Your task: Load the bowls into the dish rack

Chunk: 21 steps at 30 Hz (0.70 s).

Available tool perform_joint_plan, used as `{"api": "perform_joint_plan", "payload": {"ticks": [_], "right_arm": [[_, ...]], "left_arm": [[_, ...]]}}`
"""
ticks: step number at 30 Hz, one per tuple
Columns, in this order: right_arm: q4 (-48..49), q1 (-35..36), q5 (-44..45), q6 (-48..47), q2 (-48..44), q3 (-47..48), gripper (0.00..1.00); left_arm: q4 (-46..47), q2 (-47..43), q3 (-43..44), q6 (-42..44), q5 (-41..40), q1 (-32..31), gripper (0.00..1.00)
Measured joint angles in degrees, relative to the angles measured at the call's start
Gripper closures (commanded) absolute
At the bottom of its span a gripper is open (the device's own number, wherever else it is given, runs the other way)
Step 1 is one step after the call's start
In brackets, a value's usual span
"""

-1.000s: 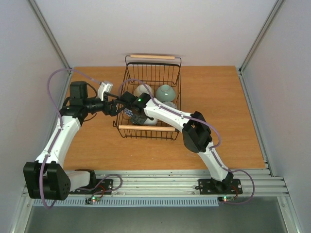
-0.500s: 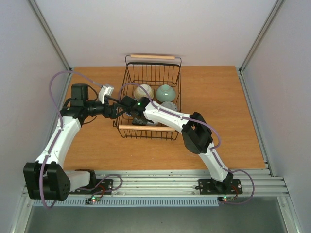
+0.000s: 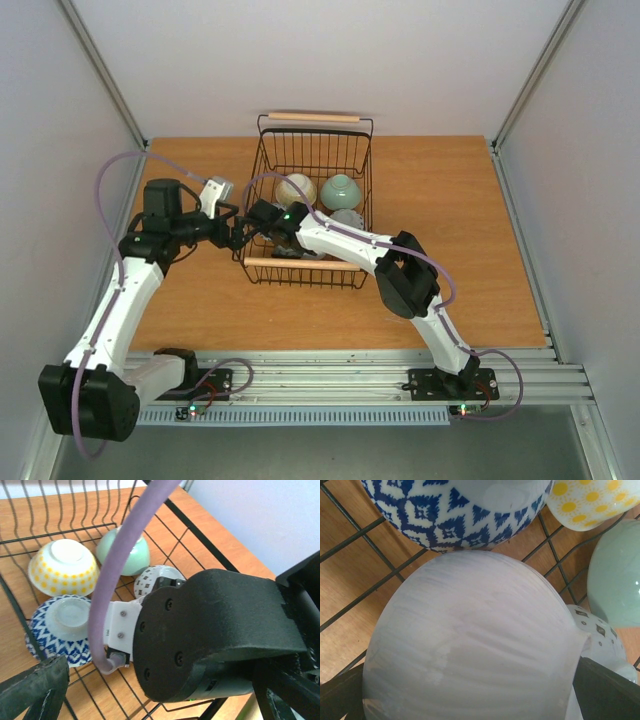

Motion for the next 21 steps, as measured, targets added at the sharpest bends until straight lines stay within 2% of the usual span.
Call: {"api": "perform_joint_plan", "payload": {"ticks": [4, 13, 21], "right_arm": [[0.5, 0.0, 0.5, -0.2, 0.0, -0.4, 0.01], [1.2, 0.1, 0.7, -0.2, -0.3, -1.1, 0.01], [1.2, 0.6, 0.9, -0.2, -0.4, -1.2, 0.01]], "left_arm": [[0.9, -1.6, -1.0, -1.5, -3.4, 0.2, 0.01], [4.6, -4.1, -3.8, -3.0, -2.9, 1.1, 0.01], [9.6, -8.8, -7.6, -4.1, -6.3, 2.1, 0.01]]}}
